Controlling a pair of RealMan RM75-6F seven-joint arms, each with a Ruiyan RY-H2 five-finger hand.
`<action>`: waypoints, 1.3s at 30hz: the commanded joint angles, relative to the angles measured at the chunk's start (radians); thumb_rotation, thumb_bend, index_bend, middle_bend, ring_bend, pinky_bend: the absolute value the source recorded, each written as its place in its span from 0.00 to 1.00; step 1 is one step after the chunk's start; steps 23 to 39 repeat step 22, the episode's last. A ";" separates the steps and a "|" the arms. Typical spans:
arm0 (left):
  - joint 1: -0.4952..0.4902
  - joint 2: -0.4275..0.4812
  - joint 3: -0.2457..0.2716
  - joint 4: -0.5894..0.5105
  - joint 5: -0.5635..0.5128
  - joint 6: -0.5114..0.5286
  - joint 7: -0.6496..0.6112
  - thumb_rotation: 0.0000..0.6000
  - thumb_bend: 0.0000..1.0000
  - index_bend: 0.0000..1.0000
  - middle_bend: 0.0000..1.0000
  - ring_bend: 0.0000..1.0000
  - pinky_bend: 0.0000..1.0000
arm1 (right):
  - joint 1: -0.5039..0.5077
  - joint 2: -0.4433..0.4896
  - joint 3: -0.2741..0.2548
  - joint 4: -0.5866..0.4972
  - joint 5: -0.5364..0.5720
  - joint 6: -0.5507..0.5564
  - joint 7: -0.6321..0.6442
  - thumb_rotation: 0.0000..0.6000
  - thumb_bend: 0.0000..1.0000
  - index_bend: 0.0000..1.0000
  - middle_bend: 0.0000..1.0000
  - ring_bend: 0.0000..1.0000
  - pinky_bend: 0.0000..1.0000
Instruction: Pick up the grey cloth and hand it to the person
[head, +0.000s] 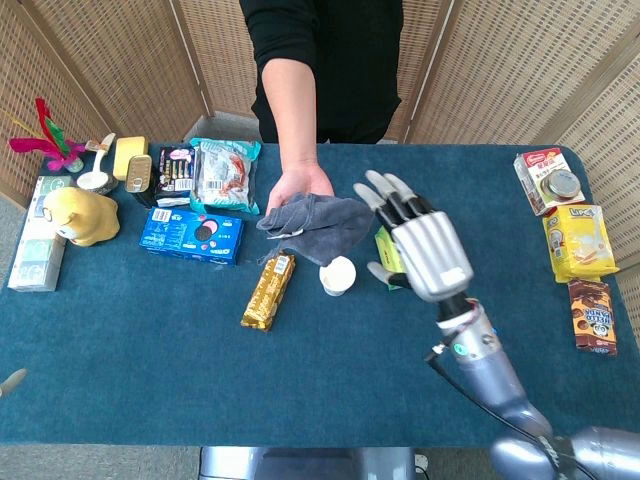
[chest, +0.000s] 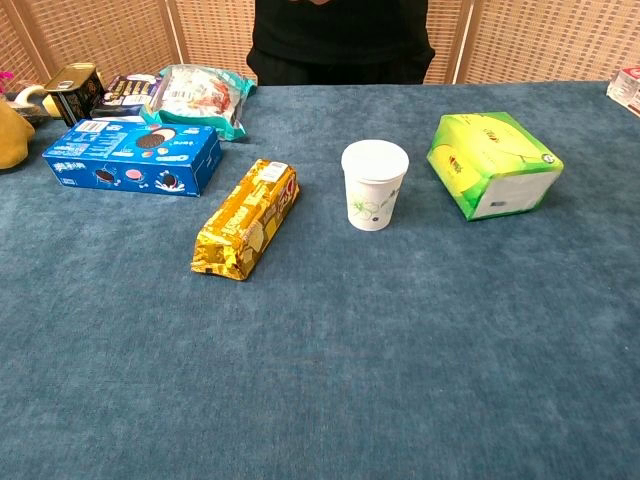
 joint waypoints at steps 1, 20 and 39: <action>-0.001 -0.003 0.001 -0.004 0.002 -0.001 0.009 1.00 0.17 0.00 0.00 0.00 0.09 | -0.117 0.079 -0.109 0.065 -0.150 0.054 0.139 0.99 0.11 0.08 0.05 0.11 0.28; -0.006 -0.020 0.010 -0.021 0.020 -0.011 0.064 1.00 0.16 0.00 0.00 0.00 0.09 | -0.406 0.103 -0.323 0.342 -0.277 0.207 0.422 0.32 0.00 0.17 0.11 0.06 0.12; -0.005 -0.020 0.010 -0.021 0.021 -0.008 0.067 1.00 0.16 0.00 0.00 0.00 0.09 | -0.423 0.093 -0.326 0.353 -0.277 0.218 0.436 0.30 0.00 0.17 0.11 0.05 0.11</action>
